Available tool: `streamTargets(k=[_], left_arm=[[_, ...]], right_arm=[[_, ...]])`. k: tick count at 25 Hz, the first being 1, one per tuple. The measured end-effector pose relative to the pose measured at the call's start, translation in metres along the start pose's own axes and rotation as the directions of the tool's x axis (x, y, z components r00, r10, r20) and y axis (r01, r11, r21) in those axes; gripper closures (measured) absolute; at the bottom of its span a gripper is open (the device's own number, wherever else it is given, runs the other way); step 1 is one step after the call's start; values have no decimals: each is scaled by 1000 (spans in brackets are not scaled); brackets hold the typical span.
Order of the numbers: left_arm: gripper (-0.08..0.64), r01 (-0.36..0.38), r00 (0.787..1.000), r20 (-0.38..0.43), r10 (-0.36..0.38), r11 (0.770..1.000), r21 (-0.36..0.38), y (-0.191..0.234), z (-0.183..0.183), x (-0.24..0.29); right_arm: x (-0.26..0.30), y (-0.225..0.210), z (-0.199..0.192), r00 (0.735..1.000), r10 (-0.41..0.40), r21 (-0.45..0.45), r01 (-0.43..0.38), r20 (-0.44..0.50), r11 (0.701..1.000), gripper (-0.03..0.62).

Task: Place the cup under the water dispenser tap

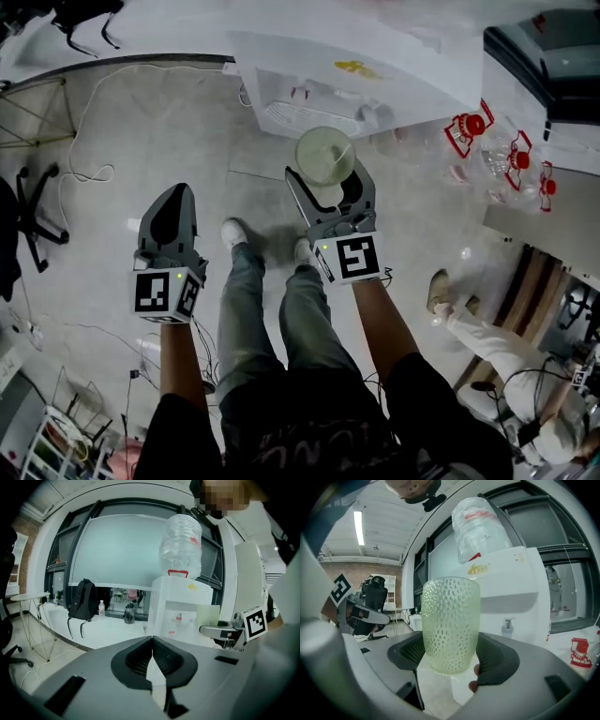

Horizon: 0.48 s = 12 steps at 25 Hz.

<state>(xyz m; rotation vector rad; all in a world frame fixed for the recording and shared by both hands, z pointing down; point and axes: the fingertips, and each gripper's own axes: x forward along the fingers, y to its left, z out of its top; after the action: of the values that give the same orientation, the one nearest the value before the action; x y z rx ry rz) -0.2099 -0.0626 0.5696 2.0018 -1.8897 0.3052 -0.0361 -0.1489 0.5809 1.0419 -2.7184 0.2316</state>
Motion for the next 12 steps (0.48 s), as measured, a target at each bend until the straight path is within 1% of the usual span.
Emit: streamTargets(k=[6, 12], left_arm=[[545, -4, 1000, 12, 4, 1000, 1, 19, -42, 28], [545, 1, 1000, 8, -1, 1000, -6, 32, -80, 57]], right_arm=[[37, -15, -46, 1000, -26, -1, 26, 17, 1000, 255], [71, -27, -86, 999, -43, 8, 43, 11, 999, 255]])
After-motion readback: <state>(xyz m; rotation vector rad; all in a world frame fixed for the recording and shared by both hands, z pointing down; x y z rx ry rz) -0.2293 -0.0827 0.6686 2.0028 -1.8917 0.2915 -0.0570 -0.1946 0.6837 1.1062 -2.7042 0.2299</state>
